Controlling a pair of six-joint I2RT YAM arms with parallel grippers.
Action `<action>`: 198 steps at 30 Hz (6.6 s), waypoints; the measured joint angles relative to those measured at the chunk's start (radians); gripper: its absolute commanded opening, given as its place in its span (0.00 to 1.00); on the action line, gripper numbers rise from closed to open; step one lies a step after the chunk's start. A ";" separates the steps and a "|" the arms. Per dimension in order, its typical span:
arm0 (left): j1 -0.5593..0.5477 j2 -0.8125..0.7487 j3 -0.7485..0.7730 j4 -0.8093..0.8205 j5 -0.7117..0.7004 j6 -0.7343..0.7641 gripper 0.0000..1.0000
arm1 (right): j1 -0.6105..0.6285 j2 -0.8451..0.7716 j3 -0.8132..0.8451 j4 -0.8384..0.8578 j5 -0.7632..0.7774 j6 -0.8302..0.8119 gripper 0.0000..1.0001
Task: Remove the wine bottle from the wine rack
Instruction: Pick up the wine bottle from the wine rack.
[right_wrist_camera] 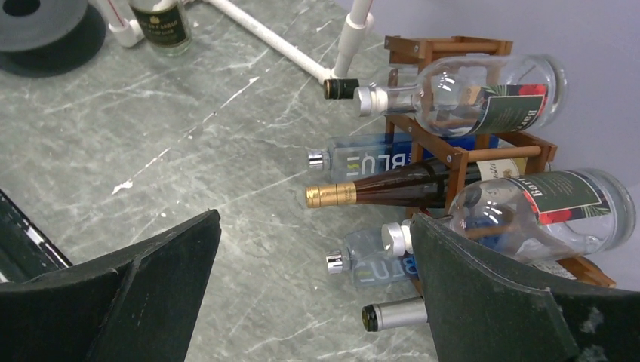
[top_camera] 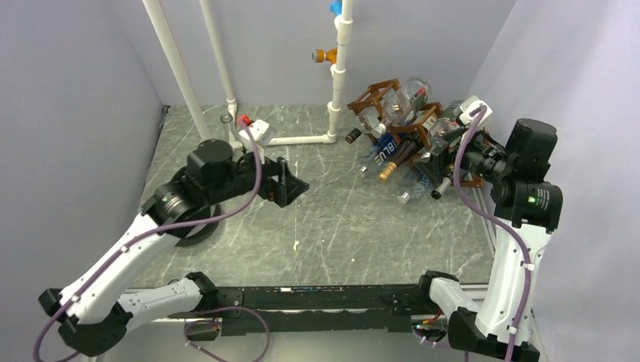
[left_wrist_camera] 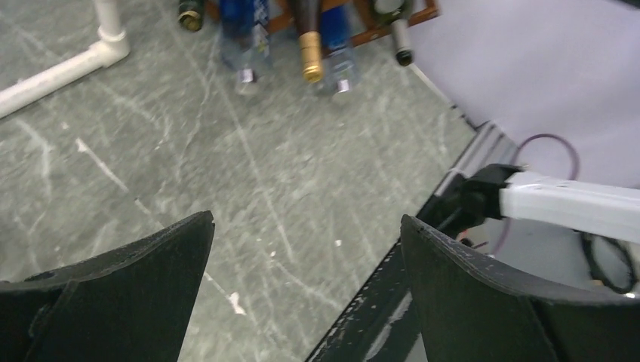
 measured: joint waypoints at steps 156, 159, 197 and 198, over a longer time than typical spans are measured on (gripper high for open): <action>0.034 1.380 0.935 0.431 0.047 -0.485 0.65 | -0.219 0.227 -0.190 0.381 -0.257 0.595 1.00; 0.031 1.387 0.951 0.430 0.044 -0.489 0.62 | -0.219 0.227 -0.190 0.381 -0.257 0.595 1.00; 0.000 1.421 0.980 0.451 0.045 -0.531 0.00 | -0.227 0.207 -0.190 0.382 -0.258 0.599 1.00; 0.000 1.421 0.980 0.451 0.044 -0.526 0.00 | -0.227 0.206 -0.190 0.381 -0.258 0.599 1.00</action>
